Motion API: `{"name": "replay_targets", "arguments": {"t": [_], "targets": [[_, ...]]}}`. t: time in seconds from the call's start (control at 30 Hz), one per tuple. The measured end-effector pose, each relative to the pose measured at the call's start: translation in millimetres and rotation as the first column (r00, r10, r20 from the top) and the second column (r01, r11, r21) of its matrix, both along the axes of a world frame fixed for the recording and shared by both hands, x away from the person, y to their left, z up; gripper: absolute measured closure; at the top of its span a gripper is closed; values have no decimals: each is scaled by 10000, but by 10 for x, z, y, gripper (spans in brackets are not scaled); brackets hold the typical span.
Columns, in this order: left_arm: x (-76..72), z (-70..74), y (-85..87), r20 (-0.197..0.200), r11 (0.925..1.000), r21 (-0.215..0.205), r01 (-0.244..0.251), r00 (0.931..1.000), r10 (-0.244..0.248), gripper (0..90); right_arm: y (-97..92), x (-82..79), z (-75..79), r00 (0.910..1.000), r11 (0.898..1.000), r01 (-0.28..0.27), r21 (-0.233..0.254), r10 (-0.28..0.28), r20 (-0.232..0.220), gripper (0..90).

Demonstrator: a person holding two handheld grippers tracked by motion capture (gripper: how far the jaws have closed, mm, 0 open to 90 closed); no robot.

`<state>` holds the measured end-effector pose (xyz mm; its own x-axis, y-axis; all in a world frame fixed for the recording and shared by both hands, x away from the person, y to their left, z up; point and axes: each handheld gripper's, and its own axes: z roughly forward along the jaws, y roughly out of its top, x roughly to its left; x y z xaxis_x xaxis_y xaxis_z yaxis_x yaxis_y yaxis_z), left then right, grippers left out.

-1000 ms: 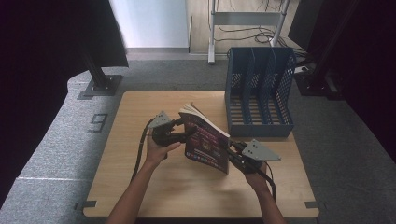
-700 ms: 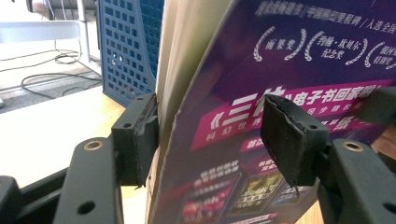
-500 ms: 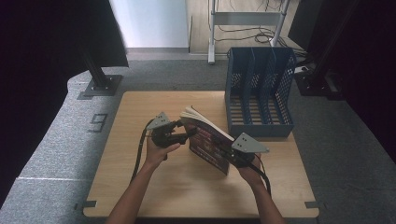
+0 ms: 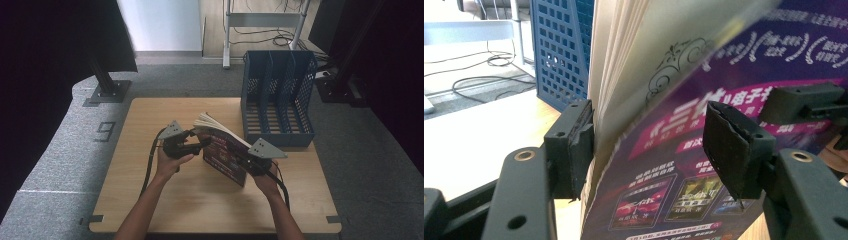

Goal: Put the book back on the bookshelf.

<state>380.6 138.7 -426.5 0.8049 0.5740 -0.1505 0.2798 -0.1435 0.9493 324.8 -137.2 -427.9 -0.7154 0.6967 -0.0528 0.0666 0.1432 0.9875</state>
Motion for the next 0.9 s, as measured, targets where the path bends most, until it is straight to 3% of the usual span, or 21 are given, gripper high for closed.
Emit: {"name": "replay_targets", "arguments": {"t": [0.33, 0.63, 0.9], "targets": [[-82, -51, 94, 47, 9975, 458, -535, 9986, 533, 362, -3, -2, -13, 10000, 9998, 17, 197, -17, -45, 811], [-201, -144, 165, -208, 9964, 420, -736, 9970, 745, 361, -21, 10, -42, 9998, 9980, 151, 610, -141, -172, 810], [-359, -295, 215, -463, 9957, 511, -768, 9958, 791, 359, -4, -17, -46, 9997, 9981, 255, 561, -251, -76, 813]]}}
